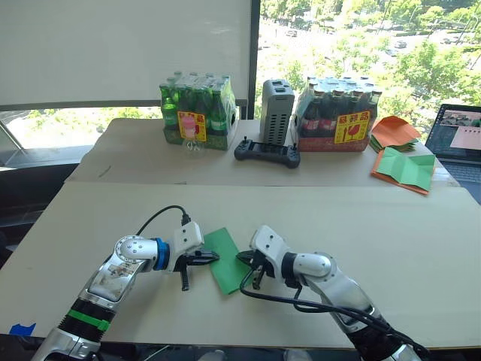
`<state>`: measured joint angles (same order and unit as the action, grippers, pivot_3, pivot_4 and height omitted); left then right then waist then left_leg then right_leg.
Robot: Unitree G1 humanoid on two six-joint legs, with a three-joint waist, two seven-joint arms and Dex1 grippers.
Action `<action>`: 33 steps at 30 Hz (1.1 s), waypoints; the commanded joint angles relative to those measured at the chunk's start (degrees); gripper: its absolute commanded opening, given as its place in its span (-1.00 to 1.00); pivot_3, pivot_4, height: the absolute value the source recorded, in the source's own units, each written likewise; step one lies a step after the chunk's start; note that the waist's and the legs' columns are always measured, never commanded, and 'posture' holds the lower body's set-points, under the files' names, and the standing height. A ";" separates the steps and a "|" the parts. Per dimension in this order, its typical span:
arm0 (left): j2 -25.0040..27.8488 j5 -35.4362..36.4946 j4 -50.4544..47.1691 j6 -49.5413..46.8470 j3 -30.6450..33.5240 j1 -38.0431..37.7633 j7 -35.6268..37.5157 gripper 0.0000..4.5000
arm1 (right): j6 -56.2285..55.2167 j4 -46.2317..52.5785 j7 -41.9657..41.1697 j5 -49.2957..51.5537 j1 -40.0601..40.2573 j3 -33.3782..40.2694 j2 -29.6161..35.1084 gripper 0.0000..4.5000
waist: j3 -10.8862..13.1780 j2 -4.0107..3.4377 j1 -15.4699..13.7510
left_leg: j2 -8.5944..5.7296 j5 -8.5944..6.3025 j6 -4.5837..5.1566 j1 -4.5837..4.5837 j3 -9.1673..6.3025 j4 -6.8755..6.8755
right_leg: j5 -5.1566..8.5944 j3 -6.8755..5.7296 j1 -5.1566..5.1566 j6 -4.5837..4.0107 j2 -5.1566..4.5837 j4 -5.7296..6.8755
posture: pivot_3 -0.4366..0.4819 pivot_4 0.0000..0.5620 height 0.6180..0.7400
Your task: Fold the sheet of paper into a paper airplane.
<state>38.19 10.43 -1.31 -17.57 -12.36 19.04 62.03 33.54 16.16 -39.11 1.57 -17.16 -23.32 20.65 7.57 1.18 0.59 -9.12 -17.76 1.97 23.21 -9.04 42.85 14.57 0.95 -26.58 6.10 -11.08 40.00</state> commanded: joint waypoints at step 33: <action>0.69 -0.69 -0.10 -0.79 0.10 1.02 0.74 -1.00 | 9.00 16.73 -0.54 12.51 7.19 7.81 5.60 -0.99 | 0.01 0.03 -1.22 | 0.04 -0.06 0.11 -0.09 0.00 -0.01 | 0.00 -0.07 0.24 0.01 0.01 -0.27 | -0.05 -0.47 -0.07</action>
<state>38.22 10.31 -0.24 -17.53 -12.50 19.94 63.18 42.53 30.89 -39.98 9.89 -8.00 -19.48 28.50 7.58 1.21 -0.63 -9.08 -17.82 2.07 23.14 -9.05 42.84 14.58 0.88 -26.35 6.11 -11.07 39.72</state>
